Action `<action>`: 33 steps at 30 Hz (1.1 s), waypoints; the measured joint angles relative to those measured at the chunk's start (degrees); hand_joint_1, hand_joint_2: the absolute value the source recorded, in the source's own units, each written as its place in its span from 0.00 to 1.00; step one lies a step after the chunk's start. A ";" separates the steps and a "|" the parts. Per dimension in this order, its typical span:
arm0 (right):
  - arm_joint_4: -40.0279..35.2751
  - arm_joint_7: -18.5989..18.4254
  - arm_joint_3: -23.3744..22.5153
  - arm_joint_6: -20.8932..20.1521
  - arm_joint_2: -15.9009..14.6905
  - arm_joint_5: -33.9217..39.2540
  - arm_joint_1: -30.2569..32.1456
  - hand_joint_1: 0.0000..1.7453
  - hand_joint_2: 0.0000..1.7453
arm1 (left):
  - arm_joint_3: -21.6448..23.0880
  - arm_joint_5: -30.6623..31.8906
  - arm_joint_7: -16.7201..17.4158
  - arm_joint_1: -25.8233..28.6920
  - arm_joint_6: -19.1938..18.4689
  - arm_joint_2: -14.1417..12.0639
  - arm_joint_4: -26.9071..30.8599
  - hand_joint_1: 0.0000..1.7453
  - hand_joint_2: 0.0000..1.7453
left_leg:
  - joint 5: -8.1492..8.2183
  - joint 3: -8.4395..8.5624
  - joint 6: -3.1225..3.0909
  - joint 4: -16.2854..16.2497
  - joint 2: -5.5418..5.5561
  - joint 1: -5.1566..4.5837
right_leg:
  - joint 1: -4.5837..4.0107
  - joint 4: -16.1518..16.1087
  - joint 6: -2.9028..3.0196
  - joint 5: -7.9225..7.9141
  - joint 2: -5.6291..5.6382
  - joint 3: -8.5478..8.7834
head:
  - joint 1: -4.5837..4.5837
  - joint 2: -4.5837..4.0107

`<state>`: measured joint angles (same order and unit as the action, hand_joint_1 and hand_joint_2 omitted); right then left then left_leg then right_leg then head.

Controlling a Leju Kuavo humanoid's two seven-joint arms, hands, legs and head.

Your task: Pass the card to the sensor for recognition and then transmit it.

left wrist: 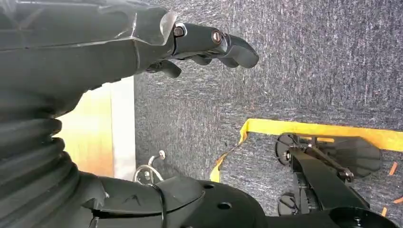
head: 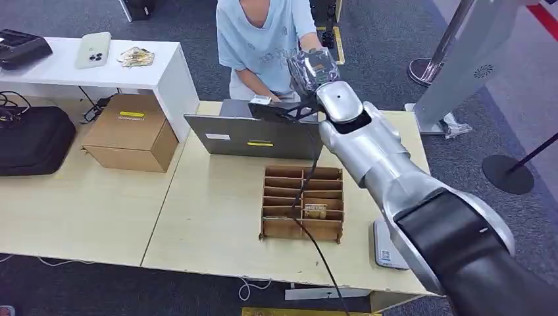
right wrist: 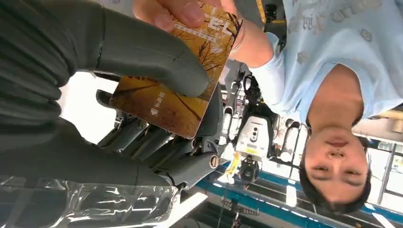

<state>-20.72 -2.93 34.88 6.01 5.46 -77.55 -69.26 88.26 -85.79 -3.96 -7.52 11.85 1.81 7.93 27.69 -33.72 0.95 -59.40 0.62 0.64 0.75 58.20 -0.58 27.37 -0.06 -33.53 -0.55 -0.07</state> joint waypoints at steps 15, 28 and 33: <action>0.92 -0.90 0.00 0.52 -0.07 -0.22 -0.02 0.00 1.00 | 0.00 0.15 0.02 -0.01 0.17 0.00 0.00 0.00 1.00 | 0.00 0.02 0.00 -0.01 0.00 0.00 | 0.00 0.00 0.00 0.00 0.02 0.00 | 0.00 0.00; 0.20 10.51 -13.82 3.02 -1.07 22.52 0.99 0.00 1.00 | 0.00 0.74 0.87 -0.39 0.17 -0.07 0.00 0.00 1.00 | 0.00 0.02 0.00 -0.02 0.00 0.00 | 0.00 -0.01 0.00 0.00 0.01 0.00 | 0.00 0.00; -0.65 17.43 -24.31 -1.32 -1.81 37.16 1.66 0.00 1.00 | 0.00 0.20 0.85 -0.34 0.94 -0.09 0.00 0.00 1.00 | 0.00 0.02 0.00 -0.02 0.01 0.00 | 0.00 -0.01 0.00 0.00 0.01 0.00 | 0.00 0.00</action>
<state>-21.38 14.50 10.57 4.69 3.65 -40.39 -67.60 88.26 -85.59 -3.10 -7.86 12.79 1.73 7.93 27.69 -33.70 0.95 -59.42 0.64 0.63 0.76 58.19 -0.58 27.36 -0.06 -33.53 -0.55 -0.07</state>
